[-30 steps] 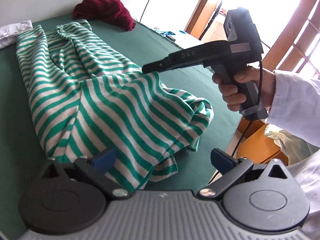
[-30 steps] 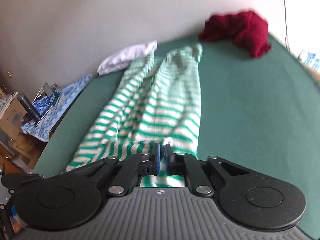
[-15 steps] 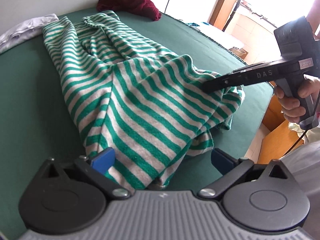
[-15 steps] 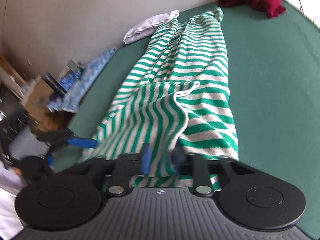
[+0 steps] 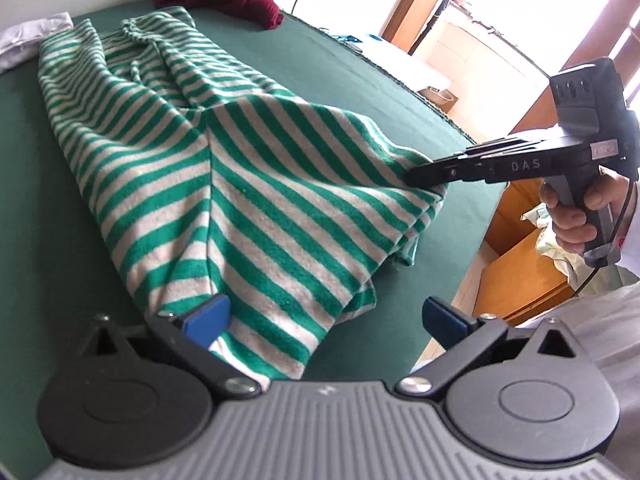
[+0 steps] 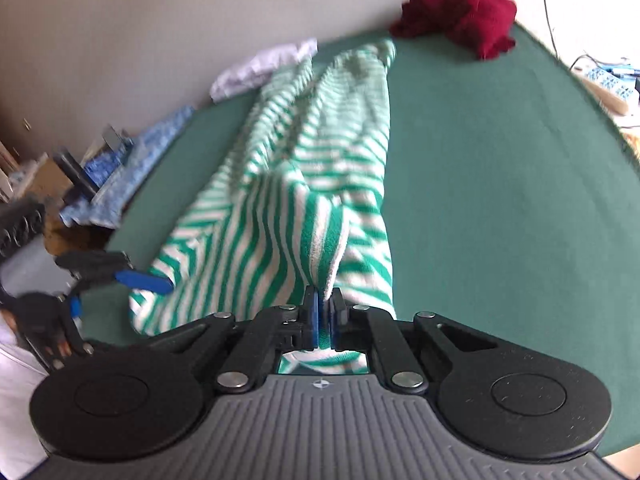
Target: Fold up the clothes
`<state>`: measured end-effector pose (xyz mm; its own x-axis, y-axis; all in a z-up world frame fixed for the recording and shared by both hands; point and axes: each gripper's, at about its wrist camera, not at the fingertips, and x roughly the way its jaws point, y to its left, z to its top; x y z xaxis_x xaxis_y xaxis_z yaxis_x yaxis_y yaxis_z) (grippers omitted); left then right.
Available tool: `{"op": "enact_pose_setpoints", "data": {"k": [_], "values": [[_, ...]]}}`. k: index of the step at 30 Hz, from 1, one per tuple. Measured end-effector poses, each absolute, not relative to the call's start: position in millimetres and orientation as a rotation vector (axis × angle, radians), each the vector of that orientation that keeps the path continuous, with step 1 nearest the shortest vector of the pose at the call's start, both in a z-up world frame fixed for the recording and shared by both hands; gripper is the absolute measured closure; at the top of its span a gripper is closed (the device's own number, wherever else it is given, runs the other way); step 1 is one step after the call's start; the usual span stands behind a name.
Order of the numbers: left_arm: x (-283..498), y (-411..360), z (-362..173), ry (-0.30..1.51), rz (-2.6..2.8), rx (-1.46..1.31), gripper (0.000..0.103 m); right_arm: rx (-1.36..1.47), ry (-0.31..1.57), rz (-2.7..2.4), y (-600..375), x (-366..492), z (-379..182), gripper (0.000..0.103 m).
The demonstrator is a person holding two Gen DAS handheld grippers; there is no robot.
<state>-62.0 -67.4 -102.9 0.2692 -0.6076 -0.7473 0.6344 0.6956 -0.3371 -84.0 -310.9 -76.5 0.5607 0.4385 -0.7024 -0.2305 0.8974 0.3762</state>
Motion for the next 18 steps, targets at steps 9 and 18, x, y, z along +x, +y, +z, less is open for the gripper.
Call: {"op": "enact_pose_setpoints", "data": {"k": [9, 18], "values": [[-66.2, -69.9, -103.9, 0.993, -0.847, 0.063, 0.001, 0.474, 0.742, 0.320, -334.3, -46.7, -67.1, 0.057], [-63.8, -72.7, -104.7, 0.995, -0.832, 0.079, 0.001, 0.251, 0.806, 0.419, -287.1, -17.8, -81.9, 0.100]]}}
